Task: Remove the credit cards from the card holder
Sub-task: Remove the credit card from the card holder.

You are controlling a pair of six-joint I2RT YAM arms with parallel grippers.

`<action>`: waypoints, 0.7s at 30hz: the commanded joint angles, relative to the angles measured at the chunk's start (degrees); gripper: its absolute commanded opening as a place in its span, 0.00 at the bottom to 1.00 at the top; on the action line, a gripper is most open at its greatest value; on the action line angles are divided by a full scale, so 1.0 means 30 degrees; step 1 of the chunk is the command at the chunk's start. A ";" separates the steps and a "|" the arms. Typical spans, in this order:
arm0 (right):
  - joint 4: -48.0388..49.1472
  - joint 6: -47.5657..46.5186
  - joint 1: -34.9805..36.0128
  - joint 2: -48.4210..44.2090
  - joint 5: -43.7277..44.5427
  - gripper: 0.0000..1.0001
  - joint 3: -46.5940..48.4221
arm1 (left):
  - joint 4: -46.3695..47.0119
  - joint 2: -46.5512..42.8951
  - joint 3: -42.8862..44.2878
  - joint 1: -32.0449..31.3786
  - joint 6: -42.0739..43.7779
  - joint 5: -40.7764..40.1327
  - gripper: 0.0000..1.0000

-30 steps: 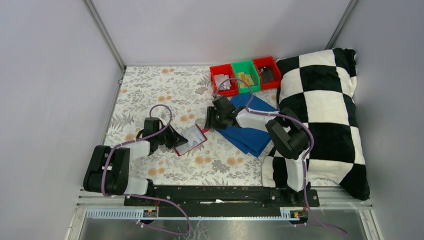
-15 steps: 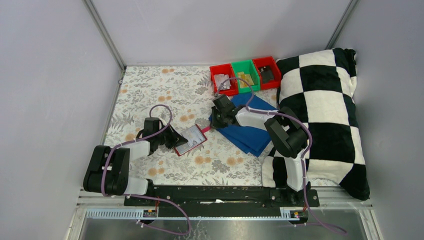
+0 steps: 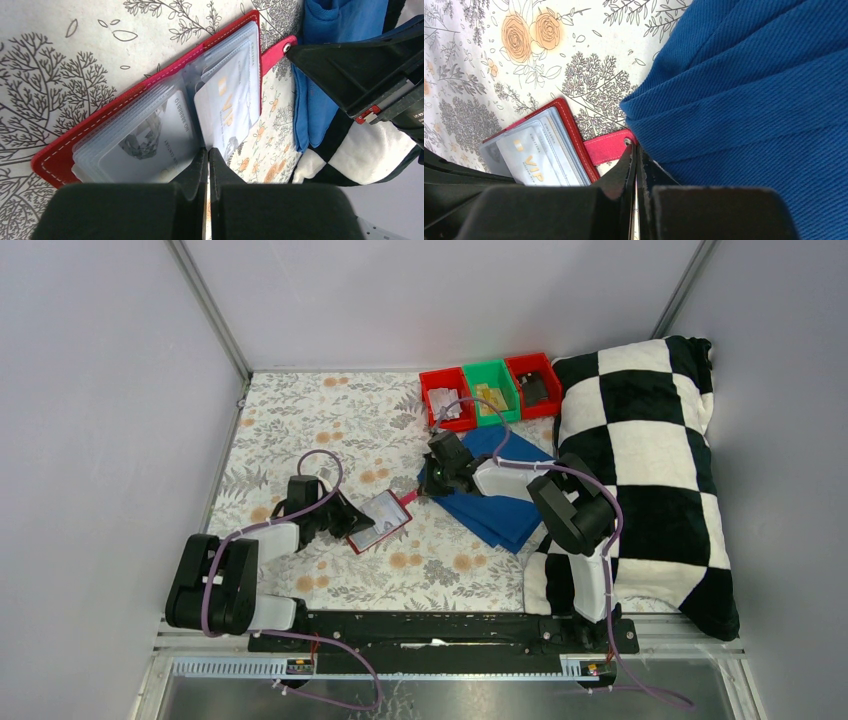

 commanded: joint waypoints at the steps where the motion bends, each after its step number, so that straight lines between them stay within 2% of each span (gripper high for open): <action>1: 0.0737 0.0302 -0.0049 -0.0675 0.0407 0.00 -0.0637 | -0.0325 -0.0351 -0.0158 -0.0023 0.0319 -0.0936 0.00; 10: -0.0422 0.0464 -0.0399 -0.0084 0.1741 0.00 -0.0083 | -0.1592 -0.1513 -0.0292 -0.0008 0.0217 -0.1424 0.00; 21: -0.1015 0.0715 -0.0700 0.0580 0.1627 0.00 0.0021 | -0.3723 -0.3386 -0.0776 0.0435 -0.0534 -0.2943 0.00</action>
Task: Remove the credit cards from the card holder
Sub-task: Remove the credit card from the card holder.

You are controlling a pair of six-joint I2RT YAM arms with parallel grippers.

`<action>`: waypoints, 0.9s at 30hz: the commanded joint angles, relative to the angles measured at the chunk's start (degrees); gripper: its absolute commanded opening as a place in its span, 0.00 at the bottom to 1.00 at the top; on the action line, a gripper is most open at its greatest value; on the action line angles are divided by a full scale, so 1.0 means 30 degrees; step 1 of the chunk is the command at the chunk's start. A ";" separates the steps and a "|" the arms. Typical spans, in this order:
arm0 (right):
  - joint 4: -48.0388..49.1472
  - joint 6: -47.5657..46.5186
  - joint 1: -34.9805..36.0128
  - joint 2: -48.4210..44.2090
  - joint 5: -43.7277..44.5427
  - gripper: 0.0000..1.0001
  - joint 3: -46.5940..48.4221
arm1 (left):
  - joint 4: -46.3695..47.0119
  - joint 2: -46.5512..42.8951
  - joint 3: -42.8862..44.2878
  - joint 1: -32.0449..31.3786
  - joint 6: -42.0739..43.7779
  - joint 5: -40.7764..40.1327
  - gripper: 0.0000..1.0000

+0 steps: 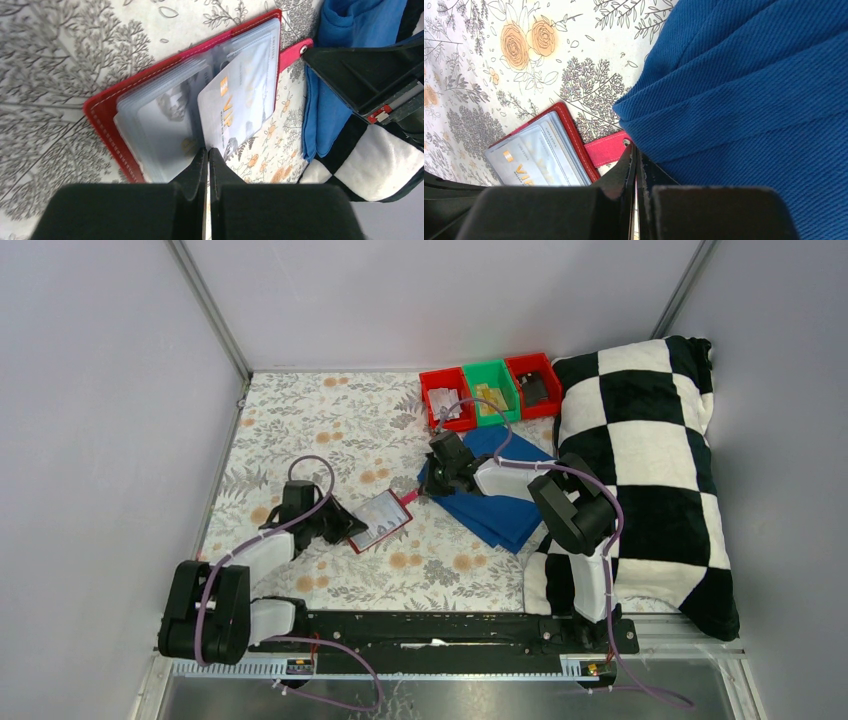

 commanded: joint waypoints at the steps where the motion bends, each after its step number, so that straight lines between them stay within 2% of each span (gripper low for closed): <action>1: -0.1243 -0.0133 -0.0526 0.0667 0.1311 0.00 0.0234 | -0.1764 -0.1350 -0.0207 0.0487 -0.0356 -0.1276 0.00; 8: -0.0534 -0.0103 -0.0577 0.0572 0.0786 0.00 -0.0241 | -0.6411 -0.3464 0.1672 0.0848 0.0106 -0.3901 0.00; 13: -0.0404 -0.0187 -0.0577 0.0121 -0.0082 0.00 -0.0419 | -0.7788 -0.4747 0.3223 0.0887 0.1012 -0.3985 0.00; 18: 0.0059 0.0115 -0.0577 -0.1201 -0.1506 0.00 -0.1470 | -0.8066 -0.4724 0.5744 0.0886 0.3426 -0.1594 0.00; 25: 0.0191 0.0451 -0.0460 -0.3619 -0.2590 0.00 -0.3764 | -0.6797 -0.3982 0.8470 0.0835 0.5136 0.1985 0.00; 26: -0.0091 0.0303 -0.0460 -0.4095 -0.2475 0.03 -0.3902 | -0.6446 -0.3813 0.8600 0.0806 0.5162 0.2711 0.00; 27: -0.0328 0.0131 -0.0460 -0.4667 -0.2322 0.19 -0.4022 | -0.5838 -0.3796 0.8532 0.0759 0.5114 0.3509 0.00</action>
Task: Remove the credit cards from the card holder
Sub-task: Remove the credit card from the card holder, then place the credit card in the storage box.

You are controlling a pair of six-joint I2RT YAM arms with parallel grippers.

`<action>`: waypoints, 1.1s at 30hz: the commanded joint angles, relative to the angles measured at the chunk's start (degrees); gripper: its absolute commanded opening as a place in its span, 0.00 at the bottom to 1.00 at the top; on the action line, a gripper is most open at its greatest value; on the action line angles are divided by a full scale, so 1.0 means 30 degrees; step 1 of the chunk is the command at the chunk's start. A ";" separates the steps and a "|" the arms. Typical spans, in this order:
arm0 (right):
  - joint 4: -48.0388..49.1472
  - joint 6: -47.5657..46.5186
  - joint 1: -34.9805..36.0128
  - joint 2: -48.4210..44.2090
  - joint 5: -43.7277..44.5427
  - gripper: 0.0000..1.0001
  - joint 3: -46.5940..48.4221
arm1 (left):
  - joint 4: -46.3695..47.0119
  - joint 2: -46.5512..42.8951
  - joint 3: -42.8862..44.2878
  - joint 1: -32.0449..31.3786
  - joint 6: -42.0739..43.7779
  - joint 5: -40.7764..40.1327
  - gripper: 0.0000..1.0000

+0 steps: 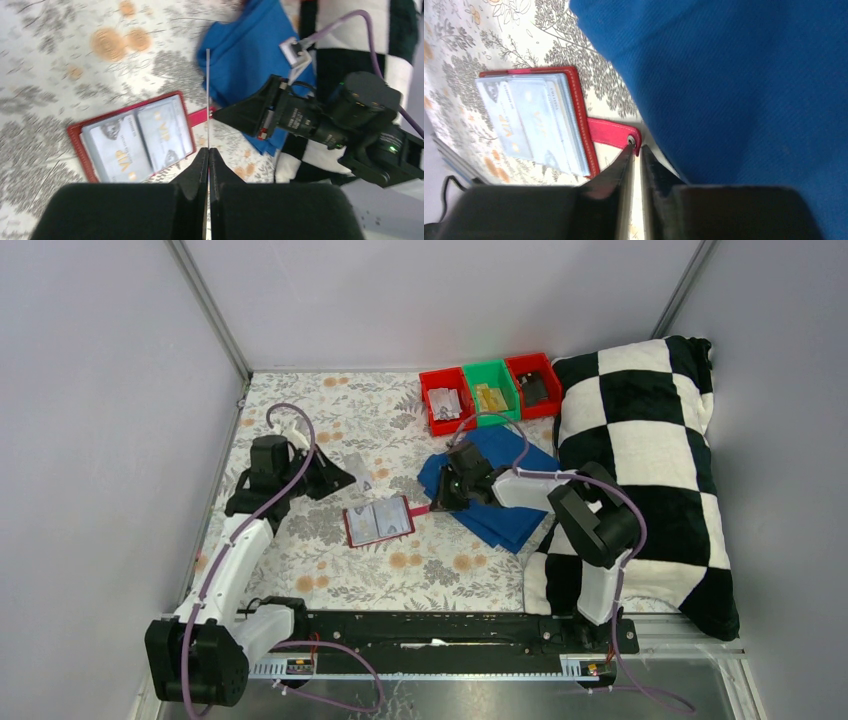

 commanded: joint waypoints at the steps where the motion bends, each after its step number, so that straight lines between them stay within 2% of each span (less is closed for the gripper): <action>1: -0.1120 -0.0536 -0.0015 -0.2862 -0.0090 0.35 -0.0668 | 0.2378 0.0439 0.1011 -0.0093 0.1068 0.3998 0.00; 2: -0.1239 -0.0730 -0.0001 -0.3563 0.0233 0.49 -0.0773 | 0.2787 0.0381 0.0921 -0.0173 0.0995 0.4479 0.00; 3: -0.1914 -0.0893 -0.0014 -0.4211 0.0585 0.58 -0.0848 | 0.3237 0.0351 0.0807 -0.0260 0.0953 0.5008 0.00; 5: -0.2020 -0.1578 -0.0177 -0.5364 0.0764 0.63 -0.0840 | 0.4122 0.0182 0.0526 -0.0358 0.0807 0.6087 0.00; 7: -0.2171 -0.2397 -0.0972 -0.6090 -0.0643 0.64 -0.0294 | 0.5057 -0.0033 0.0296 -0.0375 0.0323 0.7284 0.00; 9: -0.1220 -0.2358 -0.2119 -0.6502 -0.3812 0.64 0.0332 | 0.6222 -0.0295 0.0146 -0.0385 -0.0249 0.8611 0.00; 12: 0.2510 -0.0644 -0.2968 -0.7052 -0.8899 0.67 0.0240 | 0.7089 -0.0443 0.0217 -0.0405 -0.0694 0.9990 0.00; 14: 0.4692 0.1104 -0.2989 -0.7222 -1.0620 0.71 0.0082 | 0.7236 -0.0301 0.0380 -0.0390 -0.0718 1.0758 0.00; 17: 0.9786 0.4116 -0.3002 -0.7453 -1.1921 0.74 -0.1306 | 0.7200 0.0058 0.0606 -0.0388 -0.0545 1.1197 0.00; 19: 1.1012 0.4421 -0.2991 -0.7143 -1.2382 0.75 -0.1465 | 0.7268 0.0133 0.0602 -0.0366 -0.0564 1.1288 0.00; 20: 1.1776 0.4888 -0.2965 -0.6797 -1.2902 0.76 -0.1440 | 0.7265 0.0167 0.0580 -0.0390 -0.0644 1.1359 0.00; 24: 1.8954 0.9423 -0.2952 -0.5075 -1.4894 0.77 -0.1758 | 0.7796 0.0288 0.0593 -0.0378 -0.0933 1.1567 0.00; 26: 2.1075 1.0889 -0.2832 -0.4167 -1.5169 0.77 -0.1488 | 0.8070 0.0267 0.0467 -0.0377 -0.1201 1.1610 0.00; 33: 2.1603 1.1004 -0.1642 -0.2521 -1.5053 0.76 -0.0197 | 0.8419 0.0313 0.0266 -0.0374 -0.1517 1.1369 0.00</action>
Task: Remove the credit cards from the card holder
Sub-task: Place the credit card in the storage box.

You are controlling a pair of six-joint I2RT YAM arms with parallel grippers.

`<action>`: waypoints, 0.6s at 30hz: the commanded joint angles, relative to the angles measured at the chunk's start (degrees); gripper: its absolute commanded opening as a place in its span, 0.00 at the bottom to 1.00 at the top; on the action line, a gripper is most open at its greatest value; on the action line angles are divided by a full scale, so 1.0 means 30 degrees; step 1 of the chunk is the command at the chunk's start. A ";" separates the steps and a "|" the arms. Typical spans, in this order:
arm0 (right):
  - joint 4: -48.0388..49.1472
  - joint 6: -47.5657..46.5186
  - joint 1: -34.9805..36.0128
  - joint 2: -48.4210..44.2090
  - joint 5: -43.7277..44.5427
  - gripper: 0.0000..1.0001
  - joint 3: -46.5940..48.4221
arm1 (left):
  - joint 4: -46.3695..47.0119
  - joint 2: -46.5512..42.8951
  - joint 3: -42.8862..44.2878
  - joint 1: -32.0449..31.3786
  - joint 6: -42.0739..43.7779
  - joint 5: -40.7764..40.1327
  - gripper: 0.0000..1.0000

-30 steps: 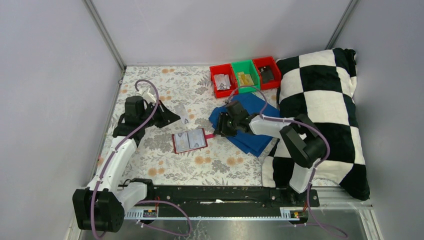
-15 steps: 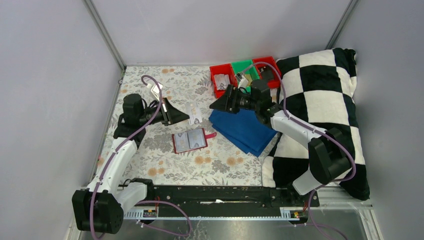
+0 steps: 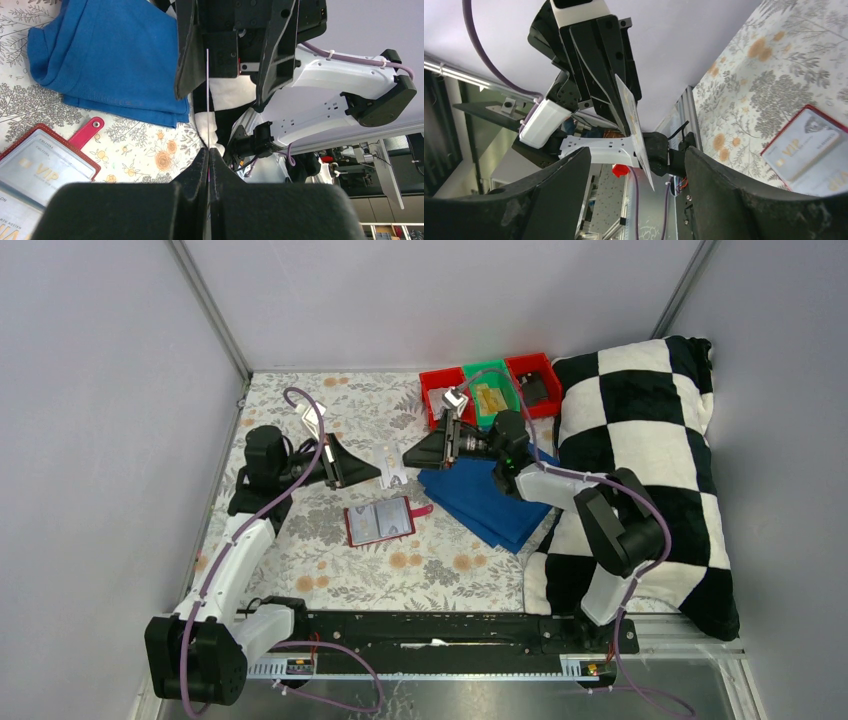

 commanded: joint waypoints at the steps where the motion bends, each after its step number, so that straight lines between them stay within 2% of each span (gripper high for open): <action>1: 0.3725 0.1410 0.0900 0.0646 -0.0713 0.74 0.1158 | 0.1313 0.0004 0.0110 -0.0012 -0.0100 0.0353 0.00; 6: 0.8610 0.5310 0.1057 0.2587 -0.0592 0.53 0.1682 | 0.0789 0.0414 0.0092 -0.0019 0.0172 0.0206 0.00; 8: 0.9130 0.5771 0.1067 0.2969 -0.0579 0.43 0.1886 | 0.0840 0.0457 0.0046 -0.0011 0.0175 0.0155 0.00; 12: 0.7539 0.4595 0.1331 0.2693 -0.0857 0.24 0.1985 | 0.0903 0.0537 0.0044 -0.0005 0.0153 0.0038 0.00; 14: 0.5321 0.3135 0.1417 0.2130 -0.0608 0.02 0.1761 | 0.0805 0.0625 0.0089 -0.0009 0.0182 -0.0344 0.00; 15: 0.3744 0.2202 0.1395 0.1760 -0.0415 0.00 0.1680 | 0.0514 0.0716 0.0226 -0.0009 0.0341 -0.0548 0.00; 16: 0.1898 0.0972 0.1407 0.1340 0.0047 0.00 0.1681 | -0.0090 0.0884 0.0462 -0.0012 0.0668 -0.0753 0.09; 18: -0.3987 -0.2627 0.1397 0.0240 0.1338 0.00 0.2249 | -0.1944 0.1237 0.1151 -0.0013 0.1458 -0.1332 0.45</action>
